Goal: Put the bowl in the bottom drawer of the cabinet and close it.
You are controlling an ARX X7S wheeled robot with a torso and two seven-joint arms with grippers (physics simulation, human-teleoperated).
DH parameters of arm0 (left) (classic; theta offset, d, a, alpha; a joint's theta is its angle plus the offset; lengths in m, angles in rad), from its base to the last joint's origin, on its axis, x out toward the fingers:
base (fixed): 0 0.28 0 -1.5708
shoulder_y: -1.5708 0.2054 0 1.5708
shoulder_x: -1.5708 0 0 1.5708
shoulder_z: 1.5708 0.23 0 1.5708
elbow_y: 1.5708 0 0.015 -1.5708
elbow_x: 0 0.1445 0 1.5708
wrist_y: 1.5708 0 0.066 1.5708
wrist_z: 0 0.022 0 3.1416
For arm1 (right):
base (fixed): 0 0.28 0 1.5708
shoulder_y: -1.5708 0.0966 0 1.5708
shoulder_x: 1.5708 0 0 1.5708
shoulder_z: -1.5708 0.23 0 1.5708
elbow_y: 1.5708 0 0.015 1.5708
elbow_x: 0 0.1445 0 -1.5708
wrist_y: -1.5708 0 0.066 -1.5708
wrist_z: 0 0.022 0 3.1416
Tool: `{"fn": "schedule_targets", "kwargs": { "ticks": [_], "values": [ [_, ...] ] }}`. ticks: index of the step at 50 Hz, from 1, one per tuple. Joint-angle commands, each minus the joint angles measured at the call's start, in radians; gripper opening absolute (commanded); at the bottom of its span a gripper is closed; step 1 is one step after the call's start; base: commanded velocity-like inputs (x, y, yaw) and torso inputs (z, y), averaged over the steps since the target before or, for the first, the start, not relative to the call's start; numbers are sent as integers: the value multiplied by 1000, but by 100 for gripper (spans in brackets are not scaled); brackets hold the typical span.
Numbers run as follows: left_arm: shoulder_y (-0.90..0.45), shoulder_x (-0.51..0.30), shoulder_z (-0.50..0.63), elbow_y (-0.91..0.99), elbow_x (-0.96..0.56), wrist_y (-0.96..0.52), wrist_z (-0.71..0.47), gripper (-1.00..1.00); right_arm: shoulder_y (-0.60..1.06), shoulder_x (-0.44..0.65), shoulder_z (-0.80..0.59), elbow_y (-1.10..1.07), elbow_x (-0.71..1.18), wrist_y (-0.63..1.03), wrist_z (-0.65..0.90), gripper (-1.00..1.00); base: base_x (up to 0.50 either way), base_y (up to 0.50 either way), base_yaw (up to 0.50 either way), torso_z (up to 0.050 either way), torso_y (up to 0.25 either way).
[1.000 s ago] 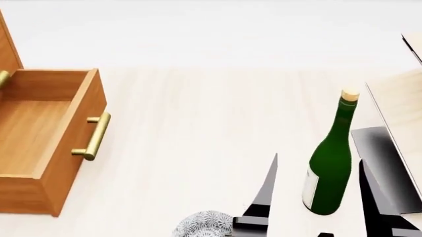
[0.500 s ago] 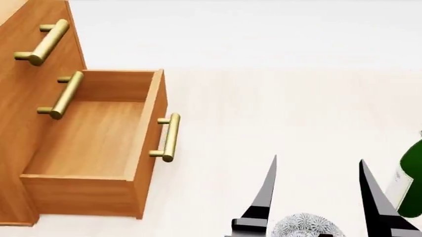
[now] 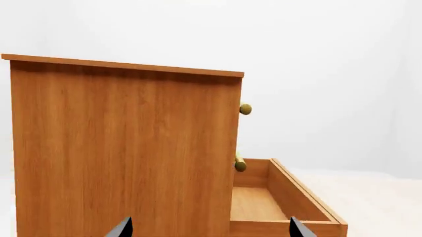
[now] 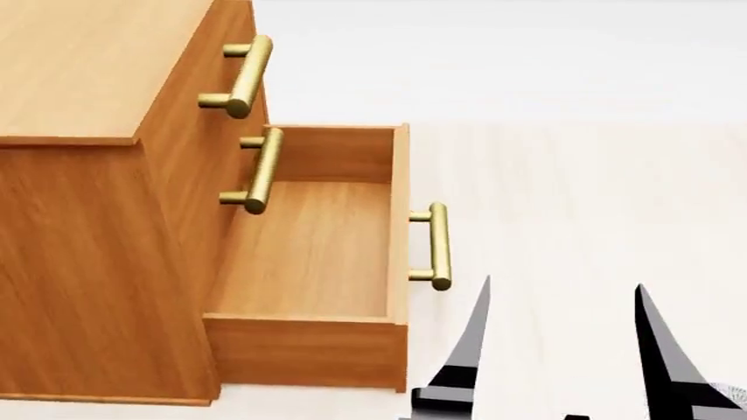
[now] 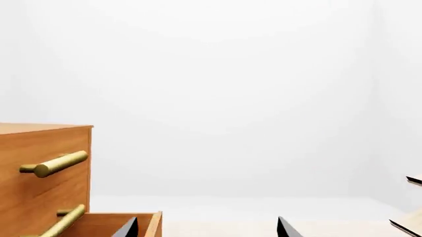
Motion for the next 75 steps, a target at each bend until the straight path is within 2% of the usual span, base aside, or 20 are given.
{"fn": "schedule_targets", "kwargs": {
  "ticks": [1,44,75],
  "values": [
    [2,-10,14,3,0,6,-7,100,-7,-7,27,1,27,-22,7,100,0,0,0,0,0],
    [-1,-50,47,23,3,-15,-43,100,-6,14,12,16,46,-31,30,100,0,0,0,50,-1],
    [-1,-69,68,11,5,3,-57,100,-6,31,10,14,62,-29,48,100,0,0,0,48,-143]
  ]
}}
